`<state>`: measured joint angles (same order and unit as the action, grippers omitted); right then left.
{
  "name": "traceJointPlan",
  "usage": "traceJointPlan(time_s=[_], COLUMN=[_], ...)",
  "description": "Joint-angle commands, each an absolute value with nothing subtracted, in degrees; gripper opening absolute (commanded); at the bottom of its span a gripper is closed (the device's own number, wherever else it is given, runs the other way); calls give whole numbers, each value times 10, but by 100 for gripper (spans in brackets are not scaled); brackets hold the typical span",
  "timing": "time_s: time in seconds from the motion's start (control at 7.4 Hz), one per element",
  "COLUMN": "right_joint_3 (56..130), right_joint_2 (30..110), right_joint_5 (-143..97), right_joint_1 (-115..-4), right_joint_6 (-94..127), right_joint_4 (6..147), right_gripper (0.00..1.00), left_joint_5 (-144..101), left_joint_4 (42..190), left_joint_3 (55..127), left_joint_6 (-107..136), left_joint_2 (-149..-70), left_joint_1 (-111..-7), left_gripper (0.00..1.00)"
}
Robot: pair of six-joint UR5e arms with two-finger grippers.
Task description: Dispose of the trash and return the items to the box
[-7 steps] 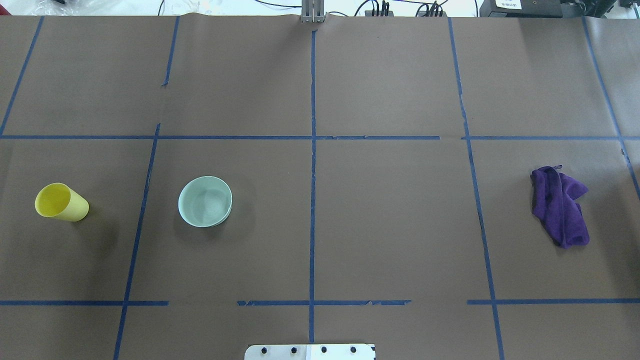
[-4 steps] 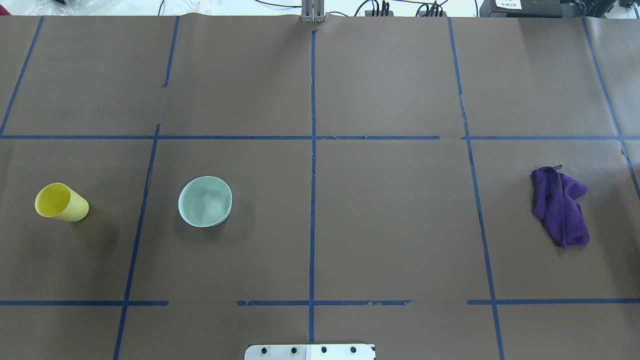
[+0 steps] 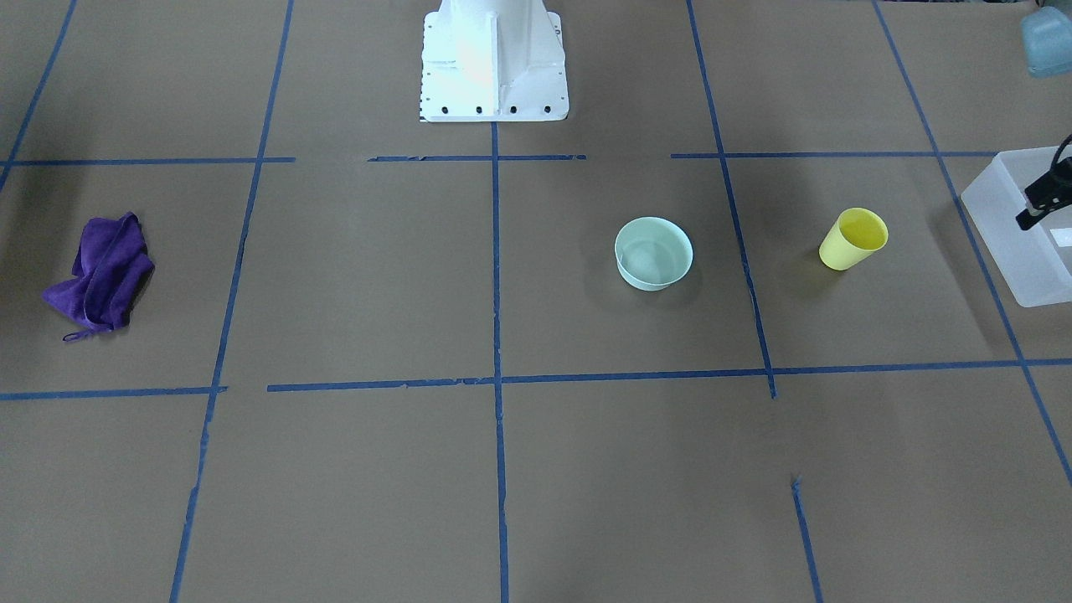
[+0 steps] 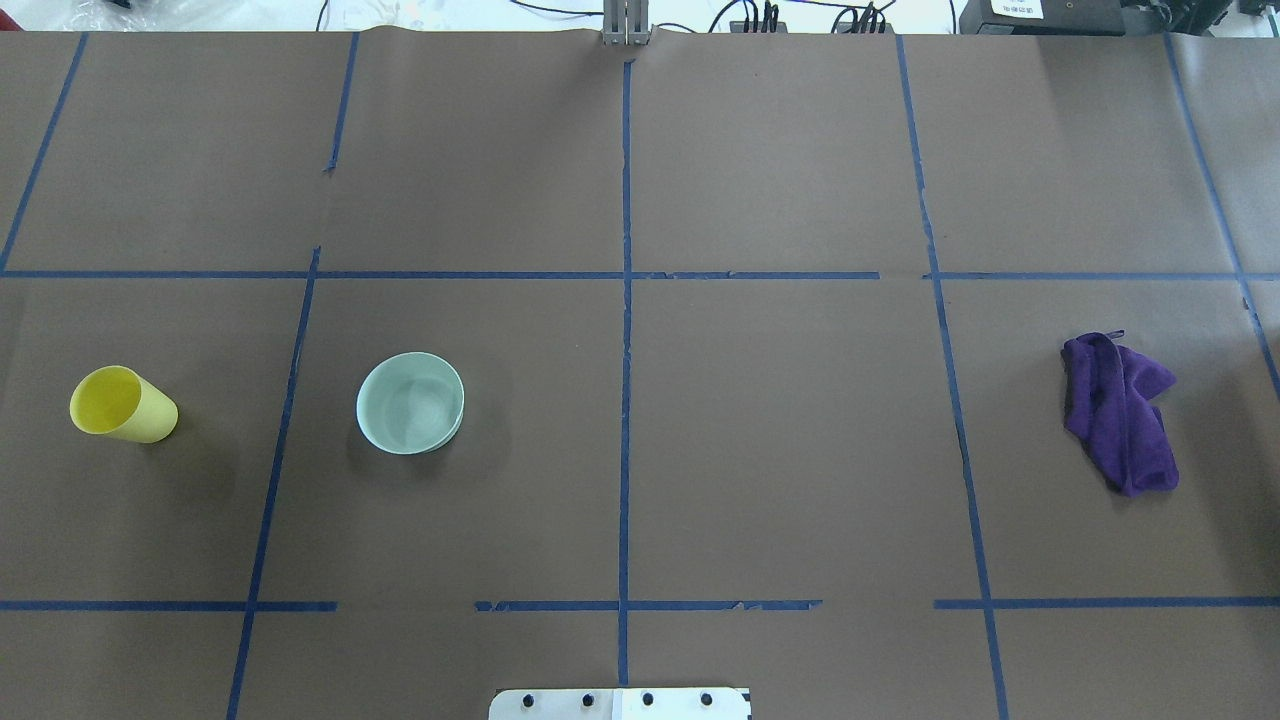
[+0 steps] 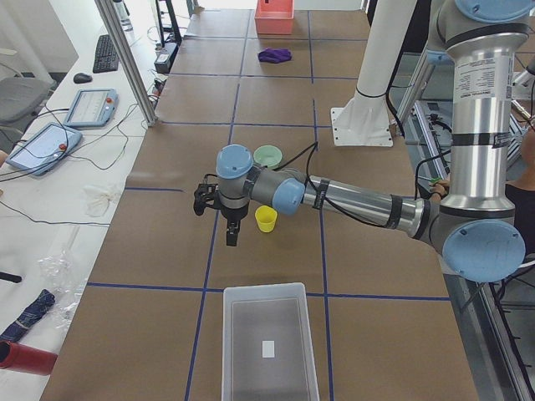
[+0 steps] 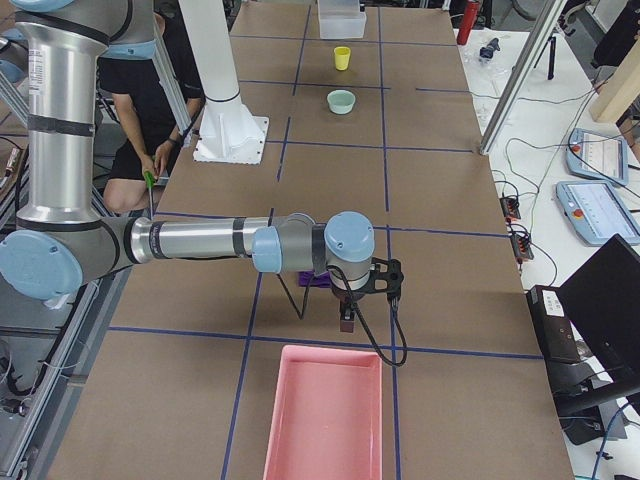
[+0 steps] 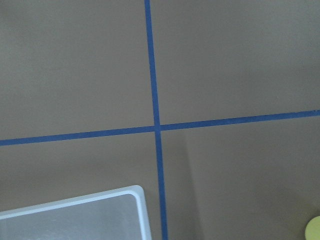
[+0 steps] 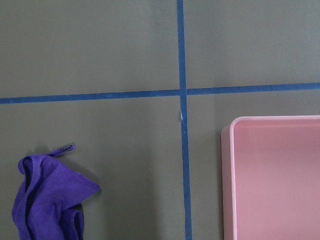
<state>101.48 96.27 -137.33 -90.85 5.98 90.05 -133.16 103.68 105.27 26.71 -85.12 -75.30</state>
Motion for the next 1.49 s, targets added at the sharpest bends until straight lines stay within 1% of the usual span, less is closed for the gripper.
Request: traceJointPlan(time_s=[0.0,0.14,0.54,0.81,0.95,1.08,1.35], right_joint_3=[1017,1015,1017,1020,1021,1021,1023], right_joint_2=[961,956,957,956,956,955,955], right_joint_5=[-1374,-1372,-1375,-1375,-1375,-1375,-1376], right_joint_1=[-909,-908,-909,-909,-909,-909,-909], right_joint_6=[61,61,61,61,61,60,60], right_joint_4=[899,899,899,899,899,899,899], right_gripper=[100,100,100,100,100,100,100], left_joint_5=[-1327,-1324,-1285,-1261,-1260,-1258,-1243], left_joint_4=[1269,1317,1322,1365,1380,1381,1382], left_joint_3=[1049,1044,1021,993,986,985,976], left_joint_6=[495,538,562,597,619,630,630], left_joint_2=[-783,-770,-772,-781,-781,-781,-783], left_joint_1=[-639,-607,-569,-539,-527,-522,-522], left_gripper=[100,100,100,100,97,85,45])
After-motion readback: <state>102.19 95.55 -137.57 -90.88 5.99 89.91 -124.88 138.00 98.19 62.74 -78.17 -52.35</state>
